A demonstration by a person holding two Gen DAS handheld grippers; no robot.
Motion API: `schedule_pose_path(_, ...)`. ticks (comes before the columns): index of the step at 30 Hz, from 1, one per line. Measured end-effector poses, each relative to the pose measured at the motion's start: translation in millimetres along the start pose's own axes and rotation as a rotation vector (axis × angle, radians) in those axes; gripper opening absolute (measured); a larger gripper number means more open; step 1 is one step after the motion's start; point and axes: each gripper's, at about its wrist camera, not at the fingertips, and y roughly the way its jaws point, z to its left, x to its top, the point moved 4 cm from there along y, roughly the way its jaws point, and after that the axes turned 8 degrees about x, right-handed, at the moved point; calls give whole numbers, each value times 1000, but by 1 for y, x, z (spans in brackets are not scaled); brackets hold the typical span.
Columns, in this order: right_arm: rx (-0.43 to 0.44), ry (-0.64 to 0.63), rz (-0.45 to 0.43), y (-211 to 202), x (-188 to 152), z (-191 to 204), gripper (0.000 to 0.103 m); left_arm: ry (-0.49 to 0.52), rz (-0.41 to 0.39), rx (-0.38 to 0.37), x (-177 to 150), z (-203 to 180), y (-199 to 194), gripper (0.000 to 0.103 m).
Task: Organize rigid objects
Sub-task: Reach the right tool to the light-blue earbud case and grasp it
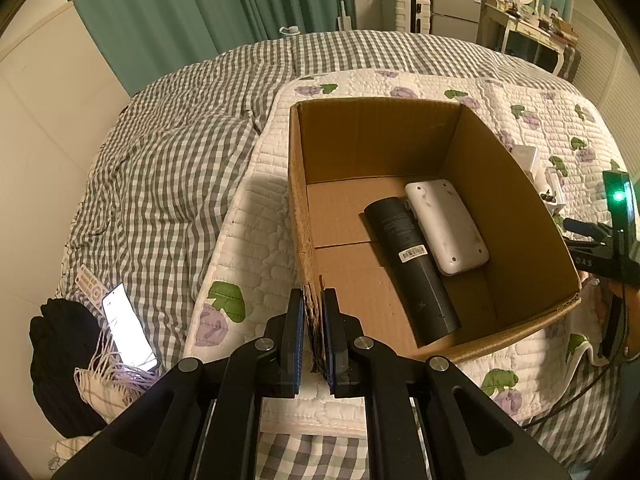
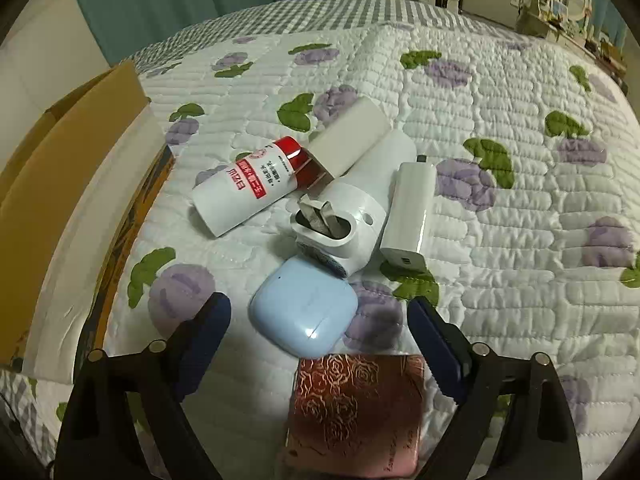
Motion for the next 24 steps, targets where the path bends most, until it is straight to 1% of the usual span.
schedule_pose_path(1, 6, 6, 7, 3, 1, -1, 84, 0, 0, 0, 0, 0, 0, 9)
schedule_pose_path(6, 42, 28, 30, 13, 2, -2, 77, 0, 0, 1, 0, 0, 0, 9)
schedule_pose_path(9, 65, 38, 34, 15, 2, -3, 70, 3, 1, 4, 0, 0, 0, 9)
schedule_pose_path(11, 82, 41, 35, 16, 2, -2, 59, 1, 1, 2, 0, 0, 0, 9)
schedule_pose_path(12, 96, 39, 35, 16, 2, -1, 58, 1, 1, 2, 0, 0, 0, 9)
schedule_pose_path(17, 86, 30, 20, 11, 1, -1, 58, 2, 0, 2, 0, -1, -1, 9)
schedule_pose_path(24, 67, -15, -51, -27, -7, 9, 58, 6, 0, 2, 0, 0, -1, 9)
